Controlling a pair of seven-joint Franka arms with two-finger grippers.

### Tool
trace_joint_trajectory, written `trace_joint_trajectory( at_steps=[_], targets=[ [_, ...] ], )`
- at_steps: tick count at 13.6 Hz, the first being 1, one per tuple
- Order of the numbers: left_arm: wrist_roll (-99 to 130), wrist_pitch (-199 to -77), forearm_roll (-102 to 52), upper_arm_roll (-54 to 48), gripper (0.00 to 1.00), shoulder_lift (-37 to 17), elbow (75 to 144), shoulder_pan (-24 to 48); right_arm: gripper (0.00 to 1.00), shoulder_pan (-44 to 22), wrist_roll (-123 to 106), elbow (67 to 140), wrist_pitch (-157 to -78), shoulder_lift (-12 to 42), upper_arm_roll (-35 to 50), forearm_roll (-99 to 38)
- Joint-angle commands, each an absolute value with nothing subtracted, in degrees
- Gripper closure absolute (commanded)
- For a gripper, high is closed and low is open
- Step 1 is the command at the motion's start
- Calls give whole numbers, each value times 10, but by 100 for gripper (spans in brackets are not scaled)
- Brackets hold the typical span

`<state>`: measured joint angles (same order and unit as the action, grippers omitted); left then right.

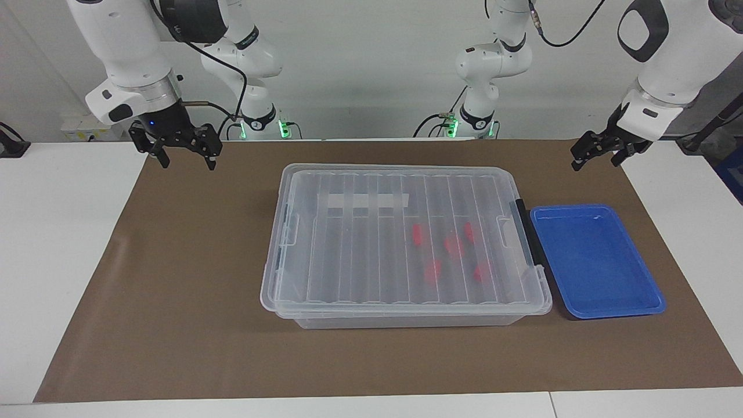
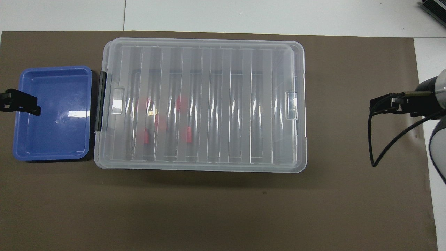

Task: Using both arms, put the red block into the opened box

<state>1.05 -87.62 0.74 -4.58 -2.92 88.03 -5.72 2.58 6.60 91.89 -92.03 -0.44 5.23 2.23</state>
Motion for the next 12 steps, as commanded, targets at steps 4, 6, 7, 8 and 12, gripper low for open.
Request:
trace_joint_trajectory(
  at_steps=[4,6,7,8,12],
  targets=[
    [6,-867,0,-45,0,-16,887,-65,0,24,86,919,-884,-14,57,27],
    [6,-867,0,-45,0,-16,887,-65,0,24,84,919,-884,-14,57,26],
    [6,-867,0,-44,0,-16,887,-65,0,24,84,919,-884,-14,57,26],
    [5,-867,0,-44,0,-15,887,-65,0,24,85,919,-886,-14,57,25],
    [4,-866,0,-46,0,-8,896,-56,0,25,85,920,-887,-14,57,24]
  ],
)
